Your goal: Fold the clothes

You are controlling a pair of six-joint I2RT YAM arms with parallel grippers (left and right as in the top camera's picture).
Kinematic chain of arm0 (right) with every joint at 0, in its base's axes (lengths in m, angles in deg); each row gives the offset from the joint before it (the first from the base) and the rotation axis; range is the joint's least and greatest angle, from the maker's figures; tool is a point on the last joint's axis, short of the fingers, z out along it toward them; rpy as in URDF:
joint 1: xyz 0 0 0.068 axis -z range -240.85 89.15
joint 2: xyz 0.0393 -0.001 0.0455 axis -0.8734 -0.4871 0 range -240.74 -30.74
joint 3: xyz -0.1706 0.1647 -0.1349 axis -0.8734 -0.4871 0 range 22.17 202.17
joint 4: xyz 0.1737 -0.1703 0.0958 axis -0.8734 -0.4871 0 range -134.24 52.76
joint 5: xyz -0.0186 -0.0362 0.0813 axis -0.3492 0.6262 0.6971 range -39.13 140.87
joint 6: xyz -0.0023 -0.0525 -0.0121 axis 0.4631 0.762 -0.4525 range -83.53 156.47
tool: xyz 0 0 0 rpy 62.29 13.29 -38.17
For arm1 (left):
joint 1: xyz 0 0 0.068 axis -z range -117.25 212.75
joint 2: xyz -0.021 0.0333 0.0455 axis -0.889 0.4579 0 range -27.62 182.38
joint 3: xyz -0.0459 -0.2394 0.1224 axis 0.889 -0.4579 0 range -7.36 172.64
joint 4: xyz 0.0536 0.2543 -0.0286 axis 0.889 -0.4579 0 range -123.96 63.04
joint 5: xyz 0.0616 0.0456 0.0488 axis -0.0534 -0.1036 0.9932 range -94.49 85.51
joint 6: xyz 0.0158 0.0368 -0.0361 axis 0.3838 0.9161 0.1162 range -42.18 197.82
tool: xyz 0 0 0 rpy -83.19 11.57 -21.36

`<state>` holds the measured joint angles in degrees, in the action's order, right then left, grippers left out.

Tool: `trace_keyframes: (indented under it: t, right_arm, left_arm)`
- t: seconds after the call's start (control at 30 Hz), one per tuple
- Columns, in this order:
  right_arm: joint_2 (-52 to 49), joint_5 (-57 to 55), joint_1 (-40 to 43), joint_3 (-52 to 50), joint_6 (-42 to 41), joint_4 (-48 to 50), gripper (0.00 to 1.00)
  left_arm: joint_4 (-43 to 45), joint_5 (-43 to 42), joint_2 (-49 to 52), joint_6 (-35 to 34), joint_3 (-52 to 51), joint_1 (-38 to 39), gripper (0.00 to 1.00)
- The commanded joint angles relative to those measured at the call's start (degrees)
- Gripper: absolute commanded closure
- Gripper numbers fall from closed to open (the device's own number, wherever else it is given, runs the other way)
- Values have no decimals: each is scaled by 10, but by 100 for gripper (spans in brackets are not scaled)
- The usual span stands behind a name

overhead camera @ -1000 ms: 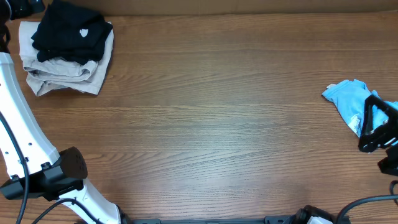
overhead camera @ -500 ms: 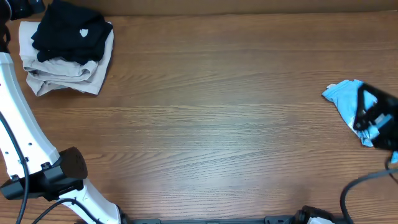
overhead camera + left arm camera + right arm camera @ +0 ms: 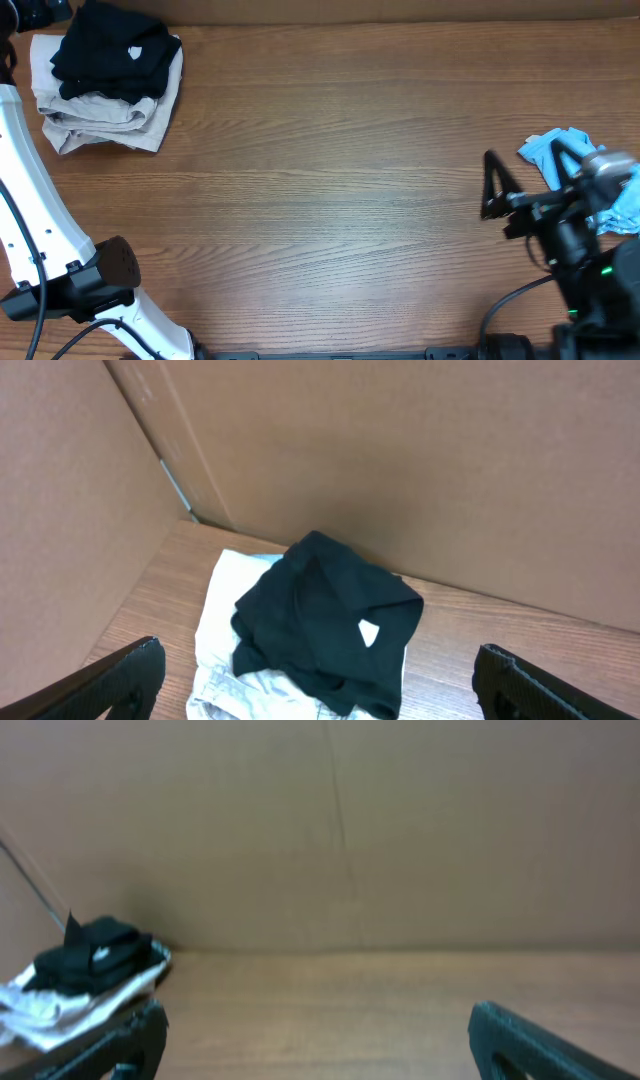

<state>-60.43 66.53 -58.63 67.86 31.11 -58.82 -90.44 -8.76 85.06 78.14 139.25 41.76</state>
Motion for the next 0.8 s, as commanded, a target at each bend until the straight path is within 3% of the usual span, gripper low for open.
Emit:
trace_keyframes:
  t: [0.0,0.13,0.27,0.77]
  right_arm:
    - [77,-24,-17,-138,2,74,0]
    - [160,-58,-36,-270,-3,155,0]
    - [215,-72,-44,-349,-10,170,0]
    - [286,-75,-44,-452,-10,177,0]
  left_arm:
    - [0,0,4,-5,-2,0,0]
    - [0,0,4,-5,-2,0,0]
    - [0,0,4,-5,-2,0,0]
    - [0,0,4,-5,-2,0,0]
